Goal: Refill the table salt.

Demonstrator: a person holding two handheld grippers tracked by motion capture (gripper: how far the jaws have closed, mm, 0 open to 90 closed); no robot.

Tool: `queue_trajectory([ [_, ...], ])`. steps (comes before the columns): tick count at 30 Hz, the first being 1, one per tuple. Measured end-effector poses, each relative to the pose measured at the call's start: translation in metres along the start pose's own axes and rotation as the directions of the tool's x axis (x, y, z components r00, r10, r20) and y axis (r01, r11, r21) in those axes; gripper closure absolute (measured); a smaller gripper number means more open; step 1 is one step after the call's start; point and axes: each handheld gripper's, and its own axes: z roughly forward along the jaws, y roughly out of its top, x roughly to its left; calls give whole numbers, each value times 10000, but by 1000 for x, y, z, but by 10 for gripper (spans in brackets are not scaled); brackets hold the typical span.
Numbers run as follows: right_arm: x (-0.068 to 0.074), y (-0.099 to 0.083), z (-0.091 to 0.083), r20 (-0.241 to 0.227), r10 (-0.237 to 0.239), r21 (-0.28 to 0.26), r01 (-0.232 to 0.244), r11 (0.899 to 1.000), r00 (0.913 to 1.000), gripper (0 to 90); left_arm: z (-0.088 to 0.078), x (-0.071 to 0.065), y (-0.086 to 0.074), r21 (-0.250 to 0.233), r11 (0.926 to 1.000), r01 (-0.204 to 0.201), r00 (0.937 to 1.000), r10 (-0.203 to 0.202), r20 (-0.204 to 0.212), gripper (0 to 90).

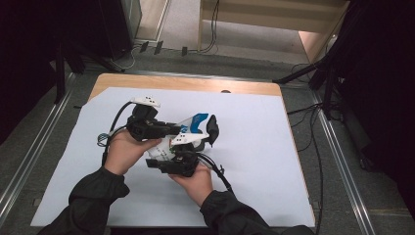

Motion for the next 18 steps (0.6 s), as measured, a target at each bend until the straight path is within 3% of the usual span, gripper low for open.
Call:
queue_trajectory([
  [18, -1, 0, 0, -52, 152, -31, -152, 9999, 9999, 667, 0, 0, 1, -48, 10000, 32, 9999, -32, -135, 856],
])
